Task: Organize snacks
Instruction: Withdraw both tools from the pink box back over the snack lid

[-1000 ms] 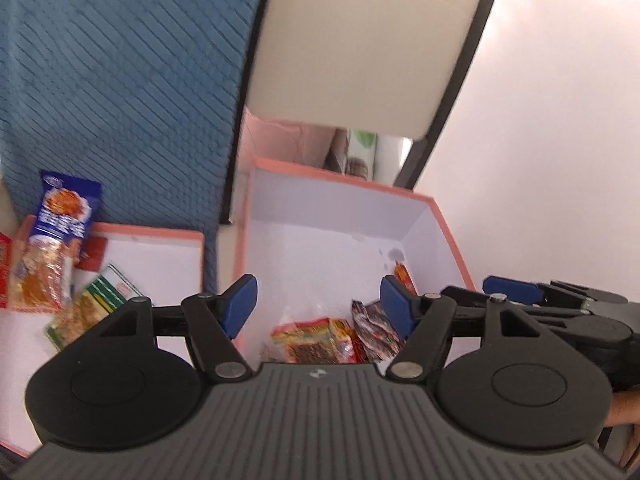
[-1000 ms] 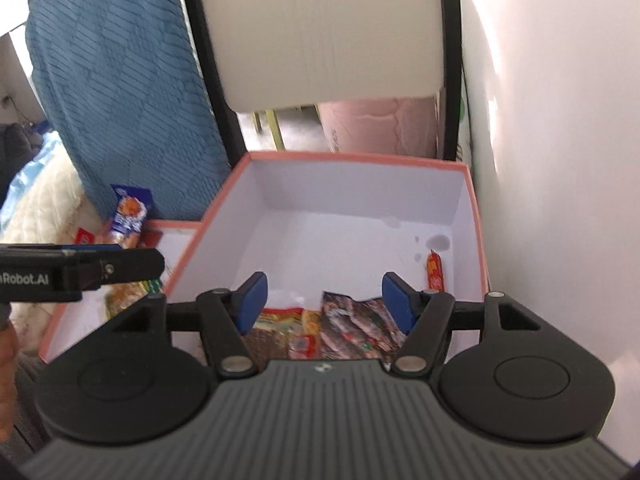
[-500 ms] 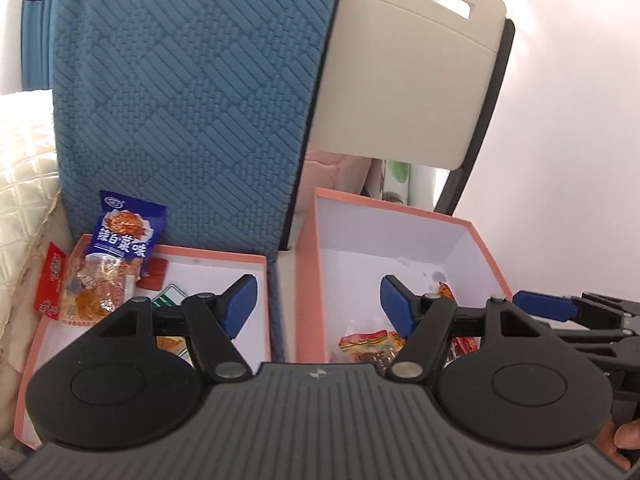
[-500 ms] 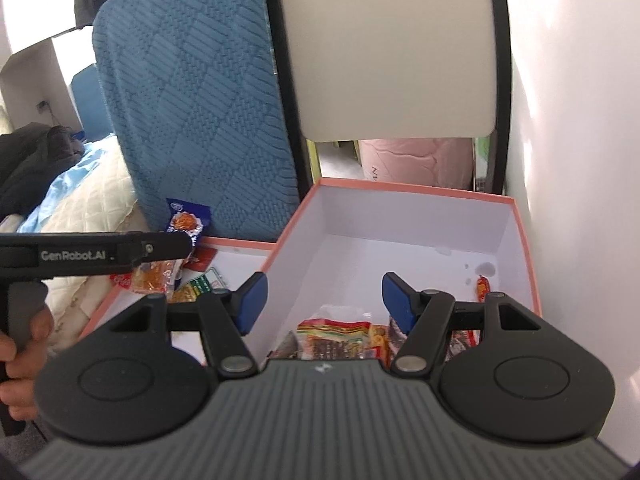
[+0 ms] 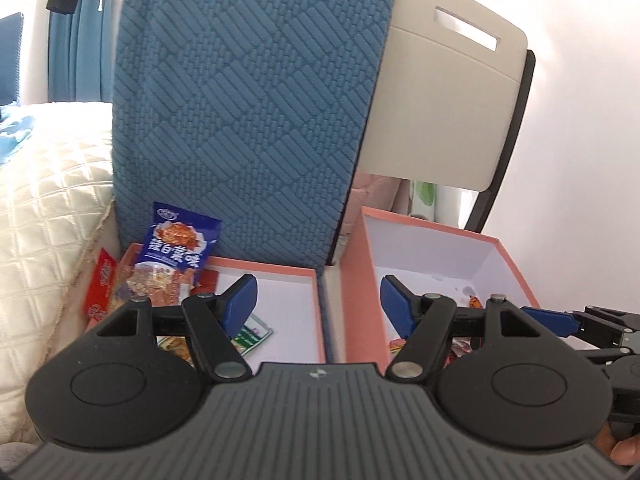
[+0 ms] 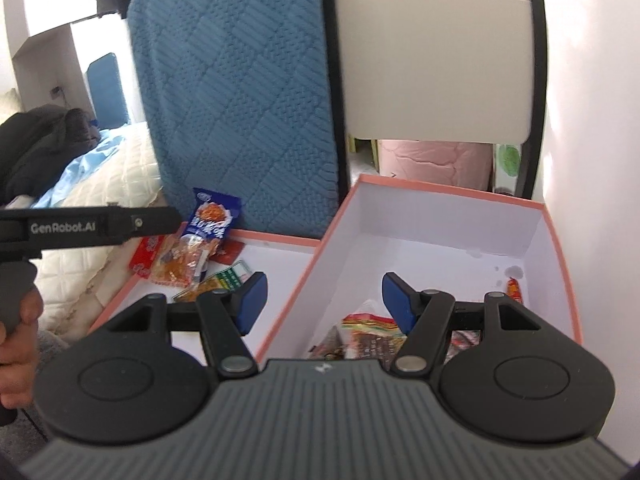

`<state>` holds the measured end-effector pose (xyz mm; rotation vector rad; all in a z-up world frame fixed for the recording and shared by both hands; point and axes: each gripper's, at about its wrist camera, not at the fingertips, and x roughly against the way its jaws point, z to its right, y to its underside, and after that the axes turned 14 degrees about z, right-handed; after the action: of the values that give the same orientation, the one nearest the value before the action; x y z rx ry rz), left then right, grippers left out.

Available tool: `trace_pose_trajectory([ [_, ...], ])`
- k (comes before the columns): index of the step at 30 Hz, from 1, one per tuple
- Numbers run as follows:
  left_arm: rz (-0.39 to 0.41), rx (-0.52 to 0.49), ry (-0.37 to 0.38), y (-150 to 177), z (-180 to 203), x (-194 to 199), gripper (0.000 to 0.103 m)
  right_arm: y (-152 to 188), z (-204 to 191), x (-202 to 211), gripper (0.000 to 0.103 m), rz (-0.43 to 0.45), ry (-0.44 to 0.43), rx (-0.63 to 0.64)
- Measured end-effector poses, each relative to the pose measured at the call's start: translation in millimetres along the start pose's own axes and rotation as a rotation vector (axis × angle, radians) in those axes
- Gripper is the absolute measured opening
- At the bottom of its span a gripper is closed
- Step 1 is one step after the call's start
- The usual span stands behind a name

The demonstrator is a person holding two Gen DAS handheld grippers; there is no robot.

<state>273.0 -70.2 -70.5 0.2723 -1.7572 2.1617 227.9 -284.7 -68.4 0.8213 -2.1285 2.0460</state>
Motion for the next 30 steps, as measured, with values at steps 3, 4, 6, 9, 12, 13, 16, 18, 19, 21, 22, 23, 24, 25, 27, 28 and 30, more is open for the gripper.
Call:
trace_pose_trajectory([
  [3, 0.002, 0.015, -0.015, 2.9, -12.8, 3.7, 0.073, 2.7, -14.8, -1.2, 0.066, 0.007, -0.013, 0.023],
  [4, 0.002, 0.025, -0.016, 4.1, -17.8, 4.4, 0.073, 3.3, -19.8, -1.9, 0.066, 0.008, -0.018, 0.029],
  [6, 0.001, 0.041, -0.022, 6.5, -27.9, 6.4, 0.073, 5.7, -29.4, -3.8, 0.066, 0.009, -0.03, 0.04],
  [9, 0.002, 0.045, -0.039, 9.0, -40.5, 9.7, 0.073, 9.3, -42.6, -7.1, 0.066, 0.006, -0.046, 0.054],
  [12, -0.002, 0.061, -0.05, 11.5, -52.8, 13.1, 0.073, 13.0, -55.7, -10.7, 0.066, 0.005, -0.059, 0.071],
  [13, -0.002, 0.066, -0.052, 12.3, -57.1, 14.3, 0.073, 14.0, -58.8, -12.2, 0.066, 0.004, -0.063, 0.076],
  [16, -0.001, 0.075, -0.063, 14.5, -67.6, 18.2, 0.073, 18.1, -70.9, -15.3, 0.066, -0.001, -0.079, 0.091],
  [18, -0.002, 0.078, -0.067, 16.1, -73.5, 20.1, 0.073, 21.1, -77.9, -17.3, 0.066, -0.002, -0.087, 0.1],
  [19, -0.003, 0.078, -0.068, 16.8, -75.4, 21.1, 0.073, 22.7, -81.1, -18.3, 0.066, -0.004, -0.09, 0.104],
  [21, -0.005, 0.078, -0.071, 18.2, -79.8, 23.1, 0.073, 26.1, -85.7, -19.9, 0.066, -0.012, -0.098, 0.105],
  [22, -0.007, 0.077, -0.072, 19.0, -81.6, 24.4, 0.073, 27.9, -88.2, -21.3, 0.066, -0.016, -0.102, 0.107],
  [23, -0.008, 0.077, -0.074, 19.9, -83.6, 25.3, 0.073, 29.8, -90.4, -22.1, 0.066, -0.02, -0.105, 0.109],
  [24, -0.011, 0.079, -0.078, 21.1, -86.0, 26.2, 0.073, 31.9, -93.3, -23.4, 0.066, -0.025, -0.109, 0.114],
  [25, -0.016, 0.082, -0.083, 22.3, -88.2, 26.6, 0.073, 33.8, -96.2, -23.9, 0.066, -0.028, -0.112, 0.117],
  [27, -0.026, 0.084, -0.088, 25.4, -92.3, 28.3, 0.073, 37.7, -102.3, -25.9, 0.066, -0.038, -0.123, 0.119],
  [28, -0.029, 0.084, -0.092, 26.7, -94.2, 29.1, 0.073, 39.2, -104.8, -26.3, 0.066, -0.041, -0.125, 0.12],
  [30, -0.037, 0.09, -0.101, 29.6, -99.0, 29.8, 0.073, 43.4, -111.1, -27.4, 0.066, -0.047, -0.132, 0.126],
])
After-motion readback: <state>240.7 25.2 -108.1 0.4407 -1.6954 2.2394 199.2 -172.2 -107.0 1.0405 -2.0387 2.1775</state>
